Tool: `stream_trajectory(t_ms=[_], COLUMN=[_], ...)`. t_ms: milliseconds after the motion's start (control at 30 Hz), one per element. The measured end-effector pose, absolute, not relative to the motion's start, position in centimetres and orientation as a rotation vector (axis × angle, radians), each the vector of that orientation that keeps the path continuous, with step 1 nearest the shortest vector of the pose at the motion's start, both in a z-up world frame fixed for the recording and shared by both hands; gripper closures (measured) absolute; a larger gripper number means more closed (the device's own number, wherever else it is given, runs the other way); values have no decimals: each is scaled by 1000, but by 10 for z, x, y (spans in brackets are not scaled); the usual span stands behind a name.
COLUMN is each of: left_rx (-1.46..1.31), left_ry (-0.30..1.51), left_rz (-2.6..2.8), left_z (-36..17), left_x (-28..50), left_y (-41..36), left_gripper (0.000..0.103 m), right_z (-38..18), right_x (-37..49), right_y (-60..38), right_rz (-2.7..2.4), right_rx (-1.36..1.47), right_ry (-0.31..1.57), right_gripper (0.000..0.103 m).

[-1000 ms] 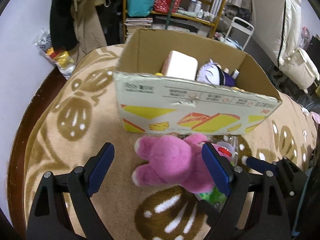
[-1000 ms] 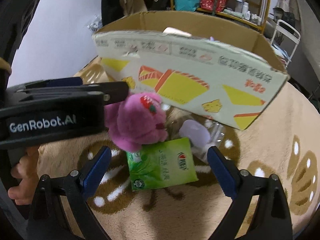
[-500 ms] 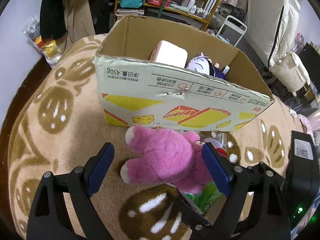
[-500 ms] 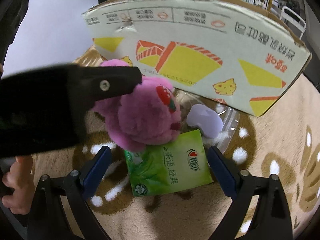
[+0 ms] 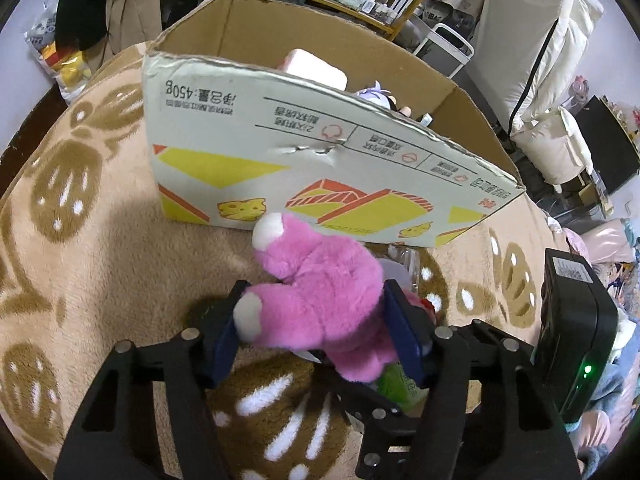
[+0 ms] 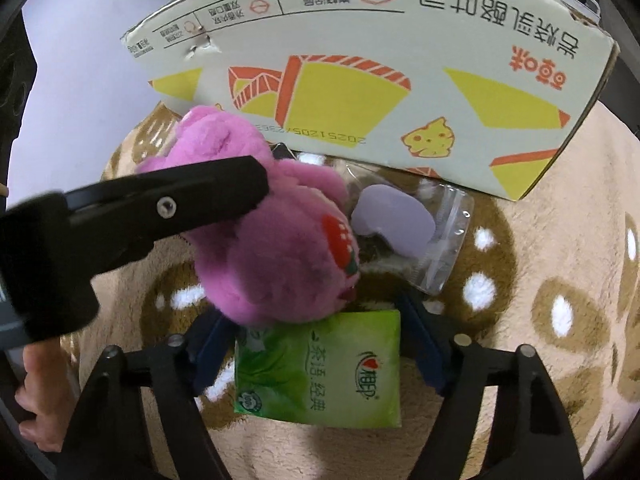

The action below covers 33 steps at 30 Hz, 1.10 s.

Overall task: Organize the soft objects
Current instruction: 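Grasp the pink bear with the left tool while the right tool grasps the green tissue pack, then lift the pink bear and green tissue pack over the box with both tools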

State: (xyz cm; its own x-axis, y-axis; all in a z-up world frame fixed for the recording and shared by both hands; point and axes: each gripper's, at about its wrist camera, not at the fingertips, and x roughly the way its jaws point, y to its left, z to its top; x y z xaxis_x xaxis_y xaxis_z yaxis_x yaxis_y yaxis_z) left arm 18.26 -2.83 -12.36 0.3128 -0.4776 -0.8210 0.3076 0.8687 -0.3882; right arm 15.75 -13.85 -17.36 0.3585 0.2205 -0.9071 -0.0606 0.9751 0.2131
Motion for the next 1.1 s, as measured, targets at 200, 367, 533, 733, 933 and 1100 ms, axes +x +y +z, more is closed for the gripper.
stream_trajectory(t_ms=[200,367,533,733,933,1100], left_rx=[-137,-122,-100,-79,-43,-51], left_ry=[1132,1123,1118,1100,1082,1067], left_rz=[-513,-489,-478,-469,-472,-460], left_z=[-120,-117,-117,-115,-113,-109], left_x=[182,183,182,181,178,175], left_y=[-30,-28,-28,-28,-32,-29], left_gripper=[39,39,37,38,42,46], right_z=[-175,-172,-172,-175,-176,-173], right_x=[148,131,128,125,123,120], right_y=[-138,-152,-152,-149,-146,-151], right_rz=[180,175,165,172,172,161], right_rx=[151,176,165,131,102,100], right_ry=[1198,1212,1238,1272,1280,1273], right_gripper=[23,22,22,18,23,24])
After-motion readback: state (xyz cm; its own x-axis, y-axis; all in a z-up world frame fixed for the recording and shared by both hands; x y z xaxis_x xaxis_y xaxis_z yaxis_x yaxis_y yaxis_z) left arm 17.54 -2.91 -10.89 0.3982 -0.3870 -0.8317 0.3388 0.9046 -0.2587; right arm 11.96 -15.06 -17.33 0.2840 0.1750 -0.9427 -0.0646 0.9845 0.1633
